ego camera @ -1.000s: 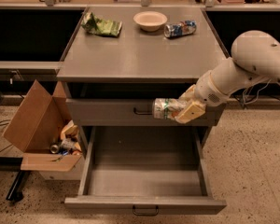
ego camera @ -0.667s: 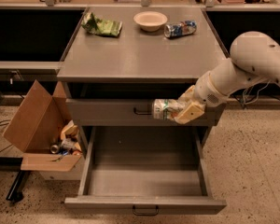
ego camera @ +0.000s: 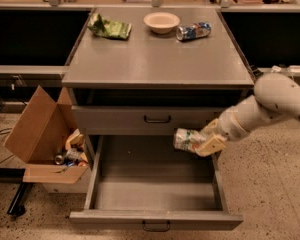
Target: Place 7up can into middle drawer
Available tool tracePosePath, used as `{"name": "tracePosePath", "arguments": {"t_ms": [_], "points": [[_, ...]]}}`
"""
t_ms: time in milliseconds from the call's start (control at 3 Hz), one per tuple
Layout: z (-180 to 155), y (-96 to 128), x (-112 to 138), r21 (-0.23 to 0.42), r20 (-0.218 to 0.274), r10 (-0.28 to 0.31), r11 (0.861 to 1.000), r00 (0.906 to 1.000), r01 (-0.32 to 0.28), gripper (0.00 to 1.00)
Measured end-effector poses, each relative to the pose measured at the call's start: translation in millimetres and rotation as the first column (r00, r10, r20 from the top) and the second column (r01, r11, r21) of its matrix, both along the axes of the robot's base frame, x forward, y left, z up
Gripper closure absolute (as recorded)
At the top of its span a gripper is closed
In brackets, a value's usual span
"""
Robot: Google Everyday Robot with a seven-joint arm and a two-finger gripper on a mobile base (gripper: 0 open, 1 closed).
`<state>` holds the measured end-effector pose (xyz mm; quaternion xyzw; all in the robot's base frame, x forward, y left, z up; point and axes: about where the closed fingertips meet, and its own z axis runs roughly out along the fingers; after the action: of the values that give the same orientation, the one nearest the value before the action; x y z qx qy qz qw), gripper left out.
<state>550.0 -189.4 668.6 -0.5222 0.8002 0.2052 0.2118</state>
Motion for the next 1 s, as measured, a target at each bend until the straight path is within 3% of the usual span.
{"name": "tracePosePath", "arguments": {"t_ms": [333, 1000], "points": [[-45, -11, -9, 0.032, -0.074, -0.037, 0.999, 0.9966, 0.039, 1.0], [-115, -12, -25, 0.048, -0.214, -0.089, 0.994, 0.9728, 0.101, 1.0]]}}
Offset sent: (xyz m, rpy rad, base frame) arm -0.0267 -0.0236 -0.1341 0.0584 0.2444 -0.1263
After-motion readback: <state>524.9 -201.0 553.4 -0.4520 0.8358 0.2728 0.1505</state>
